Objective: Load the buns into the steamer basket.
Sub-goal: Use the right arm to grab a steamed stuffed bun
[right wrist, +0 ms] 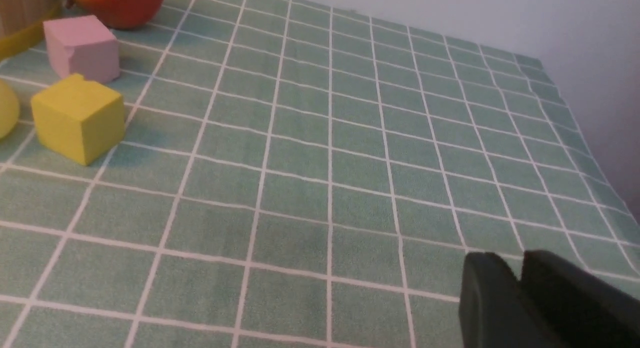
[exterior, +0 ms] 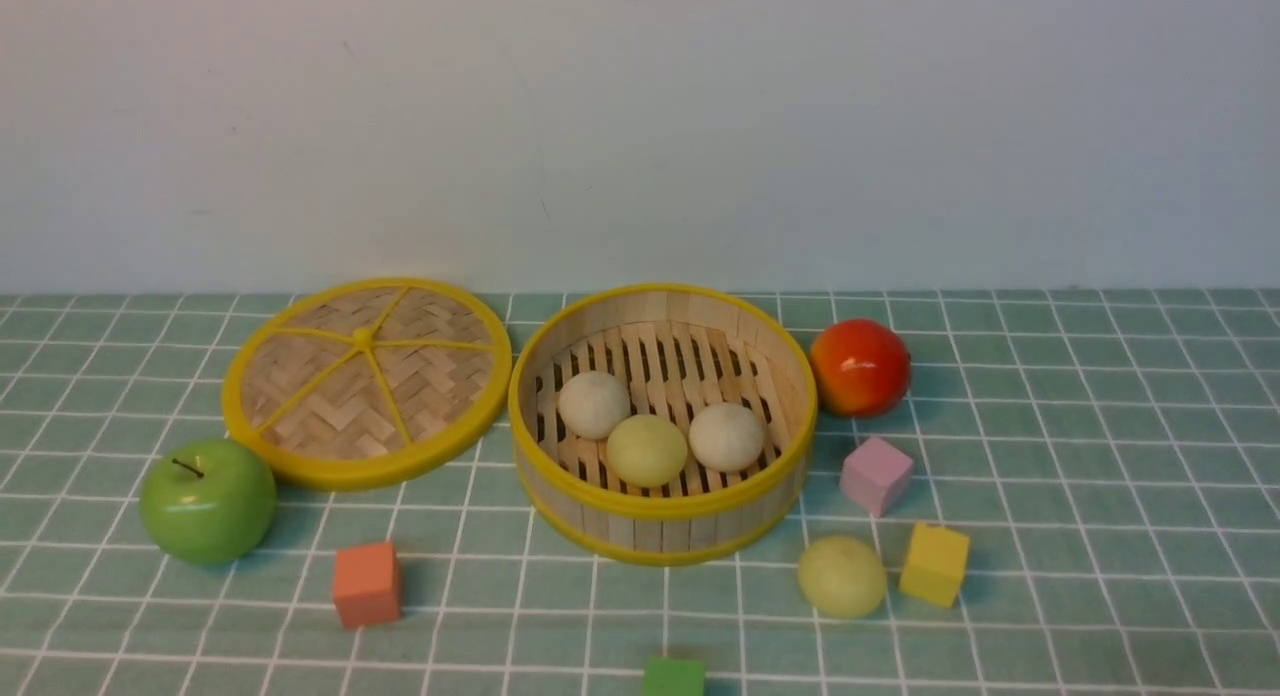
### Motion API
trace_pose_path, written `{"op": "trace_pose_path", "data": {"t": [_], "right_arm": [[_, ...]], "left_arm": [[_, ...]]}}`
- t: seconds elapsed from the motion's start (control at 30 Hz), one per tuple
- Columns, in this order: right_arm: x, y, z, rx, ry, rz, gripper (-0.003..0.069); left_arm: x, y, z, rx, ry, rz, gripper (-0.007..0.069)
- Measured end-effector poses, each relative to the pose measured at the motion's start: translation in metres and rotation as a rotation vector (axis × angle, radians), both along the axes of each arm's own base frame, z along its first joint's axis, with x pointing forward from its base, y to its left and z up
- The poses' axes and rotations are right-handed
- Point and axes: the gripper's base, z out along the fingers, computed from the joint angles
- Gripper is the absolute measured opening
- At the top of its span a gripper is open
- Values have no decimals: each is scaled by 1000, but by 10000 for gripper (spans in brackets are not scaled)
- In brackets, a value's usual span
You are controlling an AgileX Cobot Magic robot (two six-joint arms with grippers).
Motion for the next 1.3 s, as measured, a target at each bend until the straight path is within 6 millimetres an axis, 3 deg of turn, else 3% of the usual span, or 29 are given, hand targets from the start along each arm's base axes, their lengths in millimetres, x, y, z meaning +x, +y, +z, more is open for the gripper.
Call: {"op": "trace_pose_path", "data": {"t": [0.17, 0.27, 0.3, 0.4, 0.53, 0.6, 0.73, 0.83, 0.93, 1.0, 1.1, 1.2, 1.23, 1.3], "right_arm": [[3, 7, 21, 11, -240, 79, 131], [0, 15, 45, 35, -500, 172, 136], [0, 15, 45, 34, -500, 172, 136], [-7, 22, 62, 132, -700, 261, 140], [-9, 21, 66, 329, -736, 287, 144], [-11, 19, 78, 481, -717, 268, 148], [-16, 15, 116, 540, -702, 224, 154], [-14, 11, 153, 542, -639, 164, 158], [-3, 7, 177, 549, -501, 71, 158], [10, 3, 181, 553, -363, -9, 158], [34, -1, 171, 557, -119, -130, 158], [64, -2, 143, 519, 175, -229, 158], [66, -2, 141, 515, 190, -231, 159], [91, 1, 121, 464, 354, -216, 162]], "left_arm": [[0, 0, 0, 0, 0, 0, -14], [0, 0, 0, 0, 1, 0, -14], [0, 0, 0, 0, 1, 0, -14], [0, 0, 0, 0, 1, 0, -13], [0, 0, 0, 0, 1, 0, -11], [0, 0, 0, 0, 1, 0, -10], [0, 0, 0, 0, 1, 0, -8], [0, 0, 0, 0, 1, 0, -8], [0, 0, 0, 0, 1, 0, -6], [0, 0, 0, 0, 1, 0, -5], [0, 0, 0, 0, 1, 0, -3], [0, 0, 0, 0, 1, 0, -1], [0, 0, 0, 0, 1, 0, -1], [0, 0, 0, 0, 1, 0, 1]]}}
